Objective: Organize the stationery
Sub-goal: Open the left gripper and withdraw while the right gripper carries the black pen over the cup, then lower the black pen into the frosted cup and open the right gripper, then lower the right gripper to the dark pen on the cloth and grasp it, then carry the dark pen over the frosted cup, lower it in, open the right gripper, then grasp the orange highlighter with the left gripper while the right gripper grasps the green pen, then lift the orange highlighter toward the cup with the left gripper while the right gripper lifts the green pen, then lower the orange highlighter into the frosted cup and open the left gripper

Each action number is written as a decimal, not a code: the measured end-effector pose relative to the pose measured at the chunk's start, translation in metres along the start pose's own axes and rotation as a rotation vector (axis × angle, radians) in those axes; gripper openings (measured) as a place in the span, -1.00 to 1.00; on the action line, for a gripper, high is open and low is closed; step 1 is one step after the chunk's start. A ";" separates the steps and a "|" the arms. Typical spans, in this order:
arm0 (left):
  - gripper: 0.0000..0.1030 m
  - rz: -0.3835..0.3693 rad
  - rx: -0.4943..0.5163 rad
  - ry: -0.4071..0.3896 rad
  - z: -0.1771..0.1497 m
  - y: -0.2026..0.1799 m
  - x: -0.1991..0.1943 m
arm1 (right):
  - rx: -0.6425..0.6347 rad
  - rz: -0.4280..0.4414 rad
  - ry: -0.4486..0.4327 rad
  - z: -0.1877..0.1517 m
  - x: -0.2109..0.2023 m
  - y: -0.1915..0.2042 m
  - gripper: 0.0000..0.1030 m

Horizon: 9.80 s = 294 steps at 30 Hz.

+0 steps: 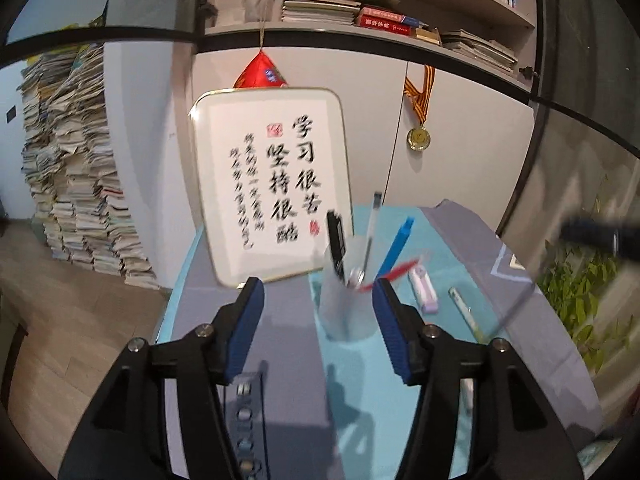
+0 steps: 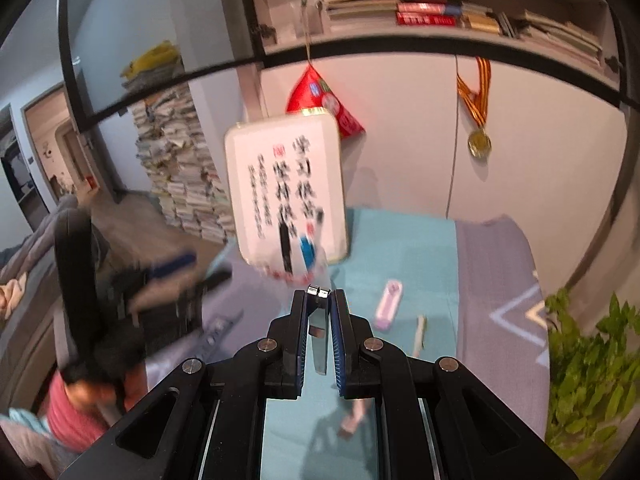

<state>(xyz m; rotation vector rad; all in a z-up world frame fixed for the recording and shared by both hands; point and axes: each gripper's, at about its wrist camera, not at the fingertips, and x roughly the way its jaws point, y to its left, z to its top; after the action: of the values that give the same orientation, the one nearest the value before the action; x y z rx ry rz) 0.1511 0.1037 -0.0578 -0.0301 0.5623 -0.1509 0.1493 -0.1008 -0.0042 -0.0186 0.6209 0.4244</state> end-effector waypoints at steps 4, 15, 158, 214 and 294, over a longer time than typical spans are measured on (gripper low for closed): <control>0.06 0.017 -0.001 0.018 -0.013 0.006 -0.004 | -0.019 0.017 -0.051 0.025 -0.001 0.015 -0.77; 0.06 -0.001 -0.008 0.015 -0.025 0.017 -0.014 | -0.056 0.001 -0.133 0.072 0.030 0.047 -0.77; 0.12 -0.040 -0.041 0.148 -0.053 0.015 -0.001 | -0.097 0.159 -0.005 0.033 0.049 0.023 -0.78; 0.19 -0.088 0.051 0.350 -0.042 -0.104 0.080 | 0.197 -0.214 0.263 -0.050 0.100 -0.125 -0.50; -0.74 -0.033 -0.128 0.083 0.062 -0.022 0.084 | 0.100 -0.070 0.033 -0.032 0.004 -0.039 -0.83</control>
<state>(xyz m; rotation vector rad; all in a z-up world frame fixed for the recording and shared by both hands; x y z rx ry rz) 0.2509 0.0682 -0.0480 -0.1576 0.6534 -0.1485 0.1495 -0.1399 -0.0370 0.0476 0.6716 0.3254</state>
